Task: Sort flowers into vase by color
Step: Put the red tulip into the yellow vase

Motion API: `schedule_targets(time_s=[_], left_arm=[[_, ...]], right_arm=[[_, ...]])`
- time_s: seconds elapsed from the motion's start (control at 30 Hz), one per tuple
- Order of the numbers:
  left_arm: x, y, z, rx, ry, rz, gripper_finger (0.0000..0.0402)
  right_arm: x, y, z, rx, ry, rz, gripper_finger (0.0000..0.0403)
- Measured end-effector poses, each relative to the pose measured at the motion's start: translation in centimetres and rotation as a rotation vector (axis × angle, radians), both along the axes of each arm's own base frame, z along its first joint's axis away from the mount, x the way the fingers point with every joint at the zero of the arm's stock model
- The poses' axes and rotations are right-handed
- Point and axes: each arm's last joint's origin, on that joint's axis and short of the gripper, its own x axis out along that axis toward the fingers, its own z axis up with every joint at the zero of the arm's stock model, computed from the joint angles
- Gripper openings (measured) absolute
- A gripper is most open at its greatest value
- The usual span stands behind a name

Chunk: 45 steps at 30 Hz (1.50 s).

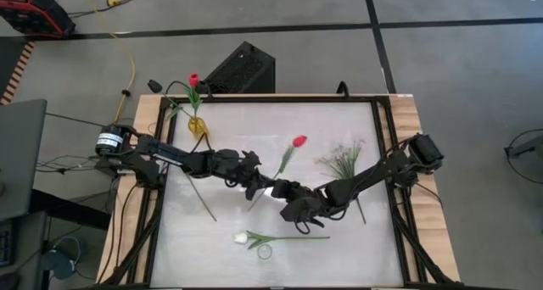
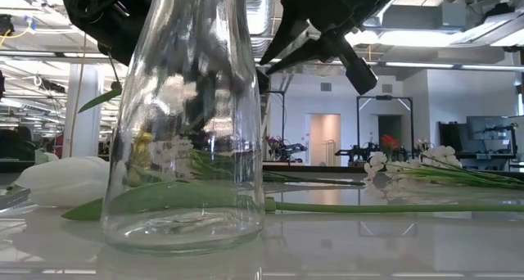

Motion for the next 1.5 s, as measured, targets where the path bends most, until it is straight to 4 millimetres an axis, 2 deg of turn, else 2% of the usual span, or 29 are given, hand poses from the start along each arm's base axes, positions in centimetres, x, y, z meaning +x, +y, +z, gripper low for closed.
schedule_targets(time_s=[0.23,0.33,0.43,0.53,0.67,0.83,0.93,1.1,1.33,1.5], left_arm=[[-0.1,0.8,0.5,0.062,-0.026,0.055,0.0001],[-0.6,1.3,1.9,0.111,-0.070,0.094,0.0001],[-1.5,1.7,3.9,0.210,-0.122,0.149,0.0000],[-2.9,1.4,6.4,0.370,-0.180,0.230,0.0000],[-4.9,0.0,9.4,0.592,-0.238,0.379,0.0000],[-7.3,-1.2,11.3,0.858,-0.130,0.668,0.0000],[-8.0,-1.4,11.6,0.987,-0.014,0.785,0.0000],[-8.9,-0.7,11.4,1.176,0.120,0.815,0.0000],[-12.7,4.1,8.4,1.086,0.085,0.928,0.0000],[-15.0,5.2,8.1,1.117,0.068,0.966,0.0000]], right_arm=[[-0.7,1.5,0.0,-0.027,-0.023,-0.017,0.0161],[-0.9,1.6,0.3,-0.019,-0.092,-0.102,0.0202],[-1.2,0.9,0.7,0.054,-0.178,-0.215,0.0231],[-2.3,-0.3,1.3,0.149,-0.208,-0.319,0.0240],[-4.6,-2.0,2.5,0.301,-0.222,-0.463,0.0233],[-7.2,-4.3,3.5,0.600,-0.222,-0.652,0.0220],[-8.2,-5.5,3.2,0.722,-0.238,-0.726,0.0215],[-9.4,-7.0,1.5,0.740,-0.260,-0.771,0.0215],[-10.3,-7.7,-0.8,0.744,-0.246,-0.796,0.0214],[-10.7,-7.6,-1.9,0.748,-0.238,-0.790,0.0214]])
